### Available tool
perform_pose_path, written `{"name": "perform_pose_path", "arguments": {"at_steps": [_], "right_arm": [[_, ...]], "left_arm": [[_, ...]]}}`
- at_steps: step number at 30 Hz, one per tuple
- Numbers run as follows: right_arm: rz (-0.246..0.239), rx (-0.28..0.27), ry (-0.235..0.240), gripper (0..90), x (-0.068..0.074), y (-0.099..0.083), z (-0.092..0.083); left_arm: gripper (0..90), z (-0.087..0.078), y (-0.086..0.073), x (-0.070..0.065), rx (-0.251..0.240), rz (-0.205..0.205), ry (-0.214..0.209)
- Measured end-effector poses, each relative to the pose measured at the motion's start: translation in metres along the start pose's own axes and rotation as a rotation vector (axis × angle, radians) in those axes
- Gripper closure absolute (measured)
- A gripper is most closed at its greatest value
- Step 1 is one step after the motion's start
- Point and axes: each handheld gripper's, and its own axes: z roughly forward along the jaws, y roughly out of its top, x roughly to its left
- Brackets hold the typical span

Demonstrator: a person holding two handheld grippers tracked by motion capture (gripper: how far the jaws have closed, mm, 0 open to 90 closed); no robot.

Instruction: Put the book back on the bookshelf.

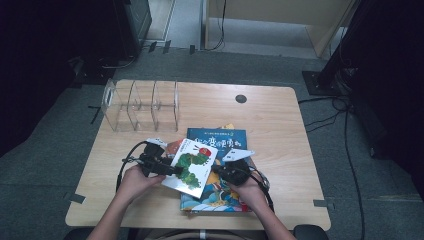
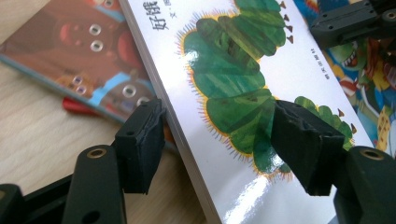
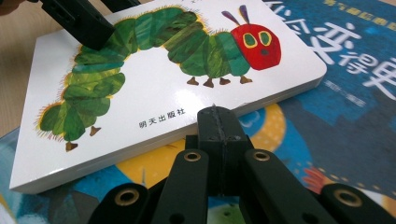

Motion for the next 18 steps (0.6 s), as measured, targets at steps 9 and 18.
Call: {"name": "perform_pose_path", "arguments": {"at_steps": [9,18], "right_arm": [[-0.014,0.006,0.013,90.0,0.006,0.006,0.008],[-0.010,0.005,0.026,90.0,0.011,0.009,0.014]], "left_arm": [[30.3,-0.002,-0.005,0.008,0.013,-0.047,-0.038],[28.7,-0.005,0.000,0.008,0.006,-0.076,-0.007]]}}
